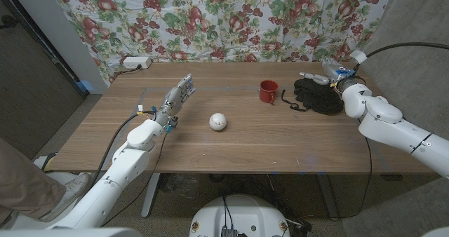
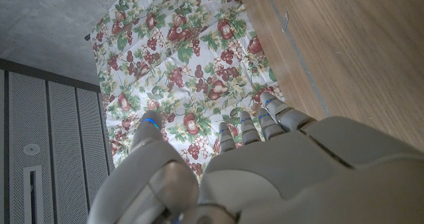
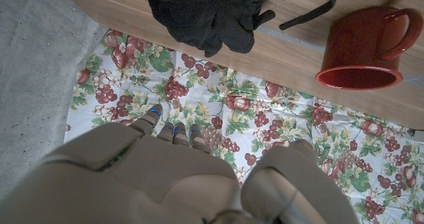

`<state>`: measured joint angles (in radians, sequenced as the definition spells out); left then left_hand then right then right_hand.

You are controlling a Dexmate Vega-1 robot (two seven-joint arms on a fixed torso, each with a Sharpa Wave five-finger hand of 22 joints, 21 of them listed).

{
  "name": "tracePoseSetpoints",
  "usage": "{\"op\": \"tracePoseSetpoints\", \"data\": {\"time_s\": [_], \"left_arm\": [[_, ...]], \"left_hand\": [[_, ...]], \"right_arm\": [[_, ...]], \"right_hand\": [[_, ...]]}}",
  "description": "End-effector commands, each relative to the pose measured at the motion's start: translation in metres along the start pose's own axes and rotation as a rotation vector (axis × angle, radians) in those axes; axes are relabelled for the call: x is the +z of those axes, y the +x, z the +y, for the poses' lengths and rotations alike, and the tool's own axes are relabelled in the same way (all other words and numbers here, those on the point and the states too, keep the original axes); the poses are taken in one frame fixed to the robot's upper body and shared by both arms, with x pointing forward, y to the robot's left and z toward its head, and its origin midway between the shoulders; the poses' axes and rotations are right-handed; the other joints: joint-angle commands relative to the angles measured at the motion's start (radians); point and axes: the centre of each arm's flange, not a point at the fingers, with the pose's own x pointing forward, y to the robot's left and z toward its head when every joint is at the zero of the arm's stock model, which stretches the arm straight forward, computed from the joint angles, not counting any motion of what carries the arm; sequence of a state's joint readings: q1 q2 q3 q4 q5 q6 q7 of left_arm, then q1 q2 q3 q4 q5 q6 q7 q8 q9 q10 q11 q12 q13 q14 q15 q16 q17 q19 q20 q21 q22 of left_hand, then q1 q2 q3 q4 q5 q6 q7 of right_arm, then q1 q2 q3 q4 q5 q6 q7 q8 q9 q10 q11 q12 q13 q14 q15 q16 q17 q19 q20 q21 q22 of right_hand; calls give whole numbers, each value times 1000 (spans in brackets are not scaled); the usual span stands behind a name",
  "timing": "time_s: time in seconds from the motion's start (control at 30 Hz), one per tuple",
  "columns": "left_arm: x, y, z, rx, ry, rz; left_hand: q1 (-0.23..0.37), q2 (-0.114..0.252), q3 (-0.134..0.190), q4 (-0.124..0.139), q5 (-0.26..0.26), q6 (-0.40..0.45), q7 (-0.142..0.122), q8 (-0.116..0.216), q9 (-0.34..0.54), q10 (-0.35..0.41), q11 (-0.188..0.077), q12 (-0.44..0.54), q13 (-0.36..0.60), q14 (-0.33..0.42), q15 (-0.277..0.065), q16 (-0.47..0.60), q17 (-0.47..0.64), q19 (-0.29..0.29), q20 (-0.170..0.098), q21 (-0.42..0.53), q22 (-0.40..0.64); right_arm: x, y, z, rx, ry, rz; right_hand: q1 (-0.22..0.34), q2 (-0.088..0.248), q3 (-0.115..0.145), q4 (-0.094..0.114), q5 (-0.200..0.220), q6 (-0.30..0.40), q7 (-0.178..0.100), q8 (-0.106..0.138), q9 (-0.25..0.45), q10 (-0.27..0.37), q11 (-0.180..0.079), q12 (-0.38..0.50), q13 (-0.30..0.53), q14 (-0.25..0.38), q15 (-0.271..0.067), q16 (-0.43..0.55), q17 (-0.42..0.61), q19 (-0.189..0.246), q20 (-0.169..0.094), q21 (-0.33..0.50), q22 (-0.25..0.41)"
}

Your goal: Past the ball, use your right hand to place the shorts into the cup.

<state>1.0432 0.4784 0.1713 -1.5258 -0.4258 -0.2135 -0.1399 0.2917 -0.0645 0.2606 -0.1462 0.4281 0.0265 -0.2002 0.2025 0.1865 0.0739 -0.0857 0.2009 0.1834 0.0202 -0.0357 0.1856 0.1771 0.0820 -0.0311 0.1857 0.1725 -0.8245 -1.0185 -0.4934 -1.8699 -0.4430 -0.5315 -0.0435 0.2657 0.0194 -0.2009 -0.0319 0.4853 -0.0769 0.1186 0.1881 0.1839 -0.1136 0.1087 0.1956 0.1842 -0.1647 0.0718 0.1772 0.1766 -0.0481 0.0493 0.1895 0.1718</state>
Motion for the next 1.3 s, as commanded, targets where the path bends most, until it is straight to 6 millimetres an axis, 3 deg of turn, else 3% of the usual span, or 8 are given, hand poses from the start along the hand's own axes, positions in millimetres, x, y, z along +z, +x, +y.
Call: {"op": "tracePoseSetpoints", "data": {"time_s": [0.03, 0.53, 0.67, 0.83, 1.3], "left_arm": [[1, 1, 1, -2, 2, -1], [2, -1, -1, -3, 4, 4], [3, -1, -1, -3, 6, 3], [4, -2, -1, -2, 9, 2], [7, -2, 0, -3, 12, -3]], "left_hand": [[10, -1, 2, 3, -4, 10, -4, -1, 3, 6, -3, 3, 5, -5, -51, 3, 3, -2, -38, 7, 3], [12, -1, 2, 3, -6, 12, -3, -2, 3, 6, -6, 3, 5, -5, -51, 3, 3, -2, -39, 7, 3], [12, -1, 2, 4, -7, 12, -2, -2, 3, 7, -5, 3, 5, -5, -50, 3, 3, -2, -39, 7, 3], [12, 0, 2, 4, -7, 13, -1, -2, 3, 7, -4, 3, 5, -5, -51, 3, 3, -2, -40, 7, 3], [13, 0, 3, 5, -9, 15, -1, -2, 3, 6, -5, 2, 5, -5, -50, 3, 3, -3, -40, 7, 3]], "right_arm": [[-8, 12, 3, 28, -11, -7], [-15, 24, 8, 37, -19, -9], [-17, 27, 10, 34, -18, -6], [-20, 31, 13, 43, -20, 0], [-26, 38, 25, 54, -20, 10]], "right_hand": [[16, 1, 1, -9, 12, -8, 11, -5, 4, -13, 2, -4, 1, -11, 0, -1, 2, -11, 1, -2, 3], [29, 2, 2, -16, 22, -3, 11, 2, 5, -13, -1, -1, 1, -10, -4, 1, 1, -9, -1, 0, 3], [40, 1, 2, -22, 32, 6, 12, 8, 5, -2, -4, 6, 1, 0, -12, 6, 1, 13, -26, 8, 3], [45, 2, 1, -25, 38, 2, 12, 7, 5, -11, -1, 3, 1, -3, -10, 4, 1, 6, -10, 4, 3], [52, 3, 0, -28, 46, 0, 14, 7, 5, -12, 2, 5, 1, -2, -3, 5, 1, 4, -12, 3, 4]]}}
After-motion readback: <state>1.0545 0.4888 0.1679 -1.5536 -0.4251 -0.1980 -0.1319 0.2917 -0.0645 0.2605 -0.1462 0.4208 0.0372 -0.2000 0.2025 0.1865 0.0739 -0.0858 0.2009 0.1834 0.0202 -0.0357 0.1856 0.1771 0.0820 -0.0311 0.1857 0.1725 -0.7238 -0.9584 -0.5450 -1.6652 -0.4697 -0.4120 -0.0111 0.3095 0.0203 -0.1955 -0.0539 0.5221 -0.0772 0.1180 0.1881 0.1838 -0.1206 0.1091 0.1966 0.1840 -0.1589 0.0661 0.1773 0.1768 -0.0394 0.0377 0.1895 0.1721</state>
